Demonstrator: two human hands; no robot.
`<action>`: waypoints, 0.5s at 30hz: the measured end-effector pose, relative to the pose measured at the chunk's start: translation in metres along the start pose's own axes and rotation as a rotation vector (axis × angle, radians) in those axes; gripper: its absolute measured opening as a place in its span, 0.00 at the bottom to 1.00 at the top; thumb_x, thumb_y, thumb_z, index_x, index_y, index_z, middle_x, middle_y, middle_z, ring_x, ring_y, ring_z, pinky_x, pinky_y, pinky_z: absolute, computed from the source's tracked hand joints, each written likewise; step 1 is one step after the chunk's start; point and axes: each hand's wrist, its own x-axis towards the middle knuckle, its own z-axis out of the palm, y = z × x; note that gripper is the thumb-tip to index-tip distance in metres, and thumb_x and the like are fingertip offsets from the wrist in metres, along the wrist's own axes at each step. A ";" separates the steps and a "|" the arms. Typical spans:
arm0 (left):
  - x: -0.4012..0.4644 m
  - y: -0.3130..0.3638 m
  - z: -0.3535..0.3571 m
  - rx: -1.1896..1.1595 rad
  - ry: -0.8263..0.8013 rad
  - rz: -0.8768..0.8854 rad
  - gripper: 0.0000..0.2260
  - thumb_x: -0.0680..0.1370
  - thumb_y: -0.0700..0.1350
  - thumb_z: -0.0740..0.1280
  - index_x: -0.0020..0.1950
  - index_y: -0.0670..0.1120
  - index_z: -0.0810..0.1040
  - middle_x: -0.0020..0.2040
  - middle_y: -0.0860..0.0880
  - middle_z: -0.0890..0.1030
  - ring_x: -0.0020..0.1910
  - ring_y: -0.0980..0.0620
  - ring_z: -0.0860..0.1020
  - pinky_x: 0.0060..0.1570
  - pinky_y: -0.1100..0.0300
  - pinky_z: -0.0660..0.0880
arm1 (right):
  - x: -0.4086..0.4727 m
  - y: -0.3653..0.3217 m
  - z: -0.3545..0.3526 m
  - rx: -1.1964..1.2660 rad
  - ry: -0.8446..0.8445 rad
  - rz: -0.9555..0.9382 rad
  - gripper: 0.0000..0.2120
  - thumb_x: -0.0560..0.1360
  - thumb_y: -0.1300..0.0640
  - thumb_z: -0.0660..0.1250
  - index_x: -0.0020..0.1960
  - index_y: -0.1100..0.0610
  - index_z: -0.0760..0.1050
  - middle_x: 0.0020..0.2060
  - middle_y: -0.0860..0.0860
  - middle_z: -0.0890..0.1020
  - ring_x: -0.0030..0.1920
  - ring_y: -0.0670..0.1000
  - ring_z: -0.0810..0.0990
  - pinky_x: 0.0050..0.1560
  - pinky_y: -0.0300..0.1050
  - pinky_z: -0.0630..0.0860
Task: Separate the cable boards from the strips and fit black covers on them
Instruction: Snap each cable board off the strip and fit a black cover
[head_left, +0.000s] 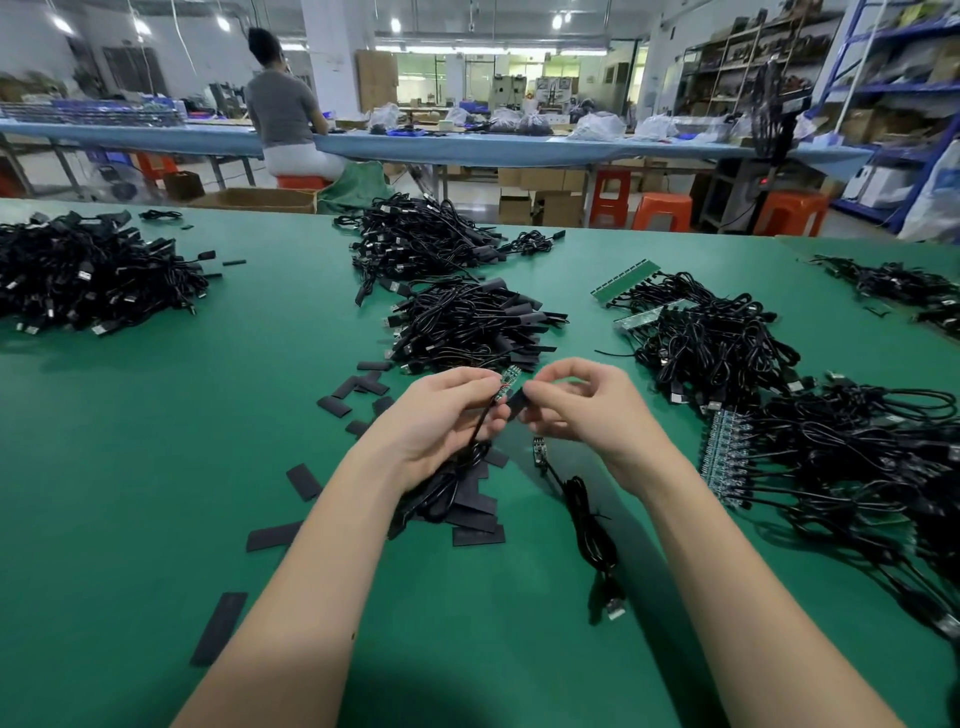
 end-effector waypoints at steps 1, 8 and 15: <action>0.000 -0.001 0.003 -0.027 -0.016 0.003 0.03 0.81 0.36 0.66 0.52 0.39 0.79 0.37 0.44 0.83 0.33 0.54 0.81 0.34 0.65 0.78 | 0.000 -0.001 0.001 0.082 -0.004 -0.011 0.04 0.75 0.64 0.74 0.47 0.60 0.79 0.35 0.57 0.85 0.32 0.51 0.83 0.39 0.42 0.83; 0.001 -0.003 0.009 -0.168 -0.065 0.009 0.04 0.81 0.35 0.64 0.52 0.38 0.79 0.38 0.46 0.83 0.34 0.56 0.81 0.39 0.65 0.80 | -0.001 0.000 0.004 0.212 -0.051 -0.062 0.09 0.72 0.67 0.76 0.50 0.63 0.80 0.40 0.54 0.87 0.36 0.50 0.85 0.44 0.39 0.82; 0.001 -0.001 0.007 -0.125 -0.077 0.002 0.03 0.80 0.36 0.66 0.50 0.38 0.80 0.37 0.46 0.83 0.34 0.56 0.80 0.37 0.65 0.79 | 0.000 -0.002 -0.009 0.424 0.044 -0.107 0.18 0.61 0.58 0.79 0.49 0.63 0.82 0.43 0.59 0.87 0.42 0.52 0.86 0.47 0.39 0.81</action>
